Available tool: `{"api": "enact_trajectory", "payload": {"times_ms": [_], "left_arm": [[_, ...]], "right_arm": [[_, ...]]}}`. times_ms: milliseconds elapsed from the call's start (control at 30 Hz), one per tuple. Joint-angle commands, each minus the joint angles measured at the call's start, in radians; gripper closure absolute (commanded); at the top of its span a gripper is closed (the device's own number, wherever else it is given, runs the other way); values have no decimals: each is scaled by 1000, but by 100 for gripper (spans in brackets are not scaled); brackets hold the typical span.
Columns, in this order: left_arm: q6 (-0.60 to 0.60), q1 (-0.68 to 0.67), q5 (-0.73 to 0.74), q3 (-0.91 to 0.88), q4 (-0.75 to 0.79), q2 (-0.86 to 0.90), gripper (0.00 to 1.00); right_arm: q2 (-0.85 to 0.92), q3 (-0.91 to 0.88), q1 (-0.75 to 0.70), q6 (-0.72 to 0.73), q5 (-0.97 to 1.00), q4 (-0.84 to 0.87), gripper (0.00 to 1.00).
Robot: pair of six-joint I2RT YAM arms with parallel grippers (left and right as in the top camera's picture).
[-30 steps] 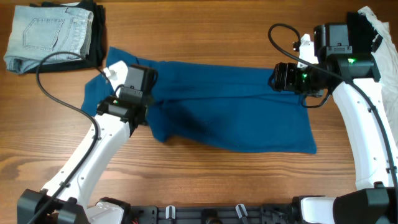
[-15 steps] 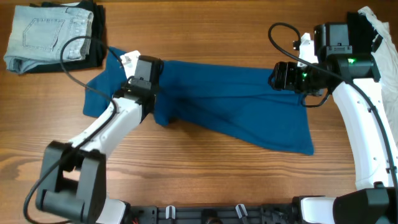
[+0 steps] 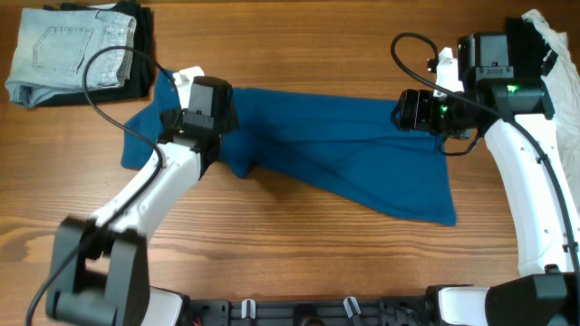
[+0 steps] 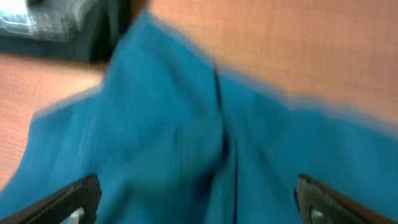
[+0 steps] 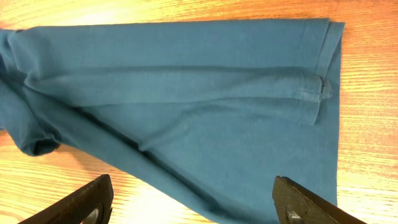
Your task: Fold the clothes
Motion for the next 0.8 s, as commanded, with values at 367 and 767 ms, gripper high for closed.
{"api": "enact_trajectory", "payload": {"times_ms": [367,767], "left_arm": [[-44,-202,172,-82,-444,-109,14],[-40,-206,102,-146,-203,84,13]], "right_arm": [[-10,-2,2,8,-5,28,17],[-10,-2,2,24,-6,54,16]]}}
